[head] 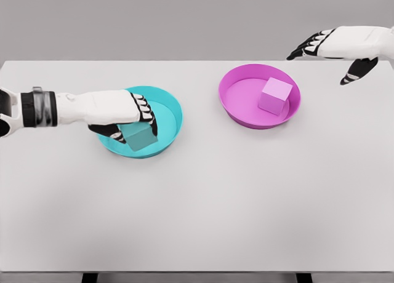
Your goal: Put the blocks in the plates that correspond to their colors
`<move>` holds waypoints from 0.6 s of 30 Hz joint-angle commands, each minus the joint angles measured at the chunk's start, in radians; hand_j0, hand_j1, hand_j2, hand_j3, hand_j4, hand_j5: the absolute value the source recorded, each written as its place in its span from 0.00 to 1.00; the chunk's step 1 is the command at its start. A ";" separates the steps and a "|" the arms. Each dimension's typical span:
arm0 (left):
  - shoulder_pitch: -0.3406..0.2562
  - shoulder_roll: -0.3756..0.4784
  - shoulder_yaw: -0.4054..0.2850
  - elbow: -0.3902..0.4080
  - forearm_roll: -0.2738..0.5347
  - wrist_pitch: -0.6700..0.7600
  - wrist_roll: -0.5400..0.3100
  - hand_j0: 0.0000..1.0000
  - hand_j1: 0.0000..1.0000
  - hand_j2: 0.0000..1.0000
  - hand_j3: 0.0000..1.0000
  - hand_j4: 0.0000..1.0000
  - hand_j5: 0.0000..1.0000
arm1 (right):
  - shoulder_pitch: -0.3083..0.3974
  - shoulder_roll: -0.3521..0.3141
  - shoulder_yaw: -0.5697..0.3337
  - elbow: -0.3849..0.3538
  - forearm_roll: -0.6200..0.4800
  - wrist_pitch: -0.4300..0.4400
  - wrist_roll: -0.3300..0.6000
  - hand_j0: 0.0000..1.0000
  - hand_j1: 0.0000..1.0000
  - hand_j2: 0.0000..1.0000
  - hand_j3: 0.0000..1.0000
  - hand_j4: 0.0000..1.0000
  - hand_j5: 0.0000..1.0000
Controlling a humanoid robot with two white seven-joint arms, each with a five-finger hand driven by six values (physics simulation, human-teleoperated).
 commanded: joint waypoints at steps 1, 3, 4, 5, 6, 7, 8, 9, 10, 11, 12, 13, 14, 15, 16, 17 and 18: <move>0.000 -0.036 0.002 0.067 0.004 0.003 0.001 0.55 0.55 0.55 0.55 0.55 0.55 | 0.000 -0.002 -0.002 0.002 -0.005 0.003 0.000 1.00 1.00 1.00 1.00 1.00 1.00; -0.015 -0.048 0.004 0.100 0.004 0.003 0.001 0.55 0.55 0.55 0.55 0.55 0.55 | 0.000 -0.002 -0.002 0.002 -0.005 0.003 0.000 1.00 1.00 1.00 1.00 1.00 1.00; -0.018 -0.059 0.004 0.121 0.004 0.003 0.001 0.55 0.55 0.55 0.55 0.55 0.55 | 0.000 -0.002 -0.002 0.002 -0.005 0.003 0.000 1.00 1.00 1.00 1.00 1.00 1.00; -0.029 -0.066 0.004 0.149 0.003 0.003 0.001 0.55 0.55 0.55 0.55 0.55 0.55 | 0.000 -0.002 -0.002 0.002 -0.005 0.003 0.000 1.00 1.00 1.00 1.00 1.00 1.00; -0.035 -0.077 0.002 0.175 -0.005 0.003 0.001 0.55 0.55 0.55 0.55 0.55 0.55 | 0.000 0.000 -0.002 0.002 -0.005 0.003 0.000 1.00 1.00 1.00 1.00 1.00 1.00; -0.037 -0.089 0.004 0.196 -0.014 0.003 0.001 0.55 0.55 0.55 0.55 0.55 0.55 | 0.000 0.000 -0.002 0.002 -0.005 0.003 0.000 1.00 1.00 1.00 1.00 1.00 1.00; -0.037 -0.106 0.004 0.219 -0.023 0.003 0.001 0.56 0.56 0.56 0.56 0.56 0.56 | 0.000 0.000 -0.002 0.004 -0.005 0.003 0.000 1.00 1.00 1.00 1.00 1.00 1.00; -0.038 -0.116 0.004 0.233 -0.029 0.003 0.001 0.56 0.56 0.56 0.56 0.56 0.56 | 0.000 0.000 -0.002 0.007 -0.005 0.003 0.000 1.00 1.00 1.00 1.00 1.00 1.00; -0.049 -0.137 0.002 0.271 -0.036 0.003 0.001 0.56 0.56 0.56 0.56 0.56 0.56 | 0.000 0.000 -0.002 0.016 -0.005 0.003 0.000 1.00 1.00 1.00 1.00 1.00 1.00; -0.052 -0.152 0.002 0.299 -0.040 0.003 0.001 0.56 0.56 0.56 0.56 0.56 0.56 | 0.000 0.000 -0.002 0.022 -0.003 0.003 0.000 1.00 1.00 1.00 1.00 1.00 1.00; -0.052 -0.165 0.002 0.316 -0.052 0.003 0.001 0.56 0.56 0.56 0.56 0.56 0.56 | 0.000 0.000 -0.002 0.025 -0.005 0.003 0.000 1.00 1.00 1.00 1.00 1.00 1.00; -0.052 -0.177 0.002 0.328 -0.063 0.003 0.001 0.56 0.56 0.56 0.56 0.56 0.56 | 0.000 0.001 -0.002 0.025 -0.003 0.003 0.000 1.00 1.00 1.00 1.00 1.00 1.00; -0.052 -0.192 0.002 0.348 -0.074 0.003 0.001 0.56 0.56 0.56 0.56 0.56 0.56 | 0.000 0.001 -0.002 0.025 -0.003 0.003 0.000 1.00 1.00 1.00 1.00 1.00 1.00; -0.057 -0.201 0.002 0.362 -0.079 0.003 0.001 0.56 0.56 0.56 0.56 0.56 0.56 | 0.000 0.001 -0.002 0.031 -0.003 0.003 0.000 1.00 1.00 1.00 1.00 1.00 1.00; -0.058 -0.208 0.002 0.371 -0.080 0.003 0.001 0.56 0.56 0.56 0.56 0.56 0.56 | 0.000 0.001 -0.002 0.035 -0.003 0.003 0.000 1.00 1.00 1.00 1.00 1.00 1.00; -0.060 -0.209 0.002 0.376 -0.089 0.003 0.001 0.56 0.56 0.56 0.56 0.56 0.56 | 0.000 0.001 -0.002 0.036 -0.003 0.003 0.000 1.00 1.00 1.00 1.00 1.00 1.00; -0.060 -0.220 0.004 0.377 -0.095 0.003 0.001 0.56 0.56 0.56 0.56 0.56 0.56 | 0.000 0.001 -0.002 0.036 -0.003 0.003 0.000 1.00 1.00 1.00 1.00 1.00 1.00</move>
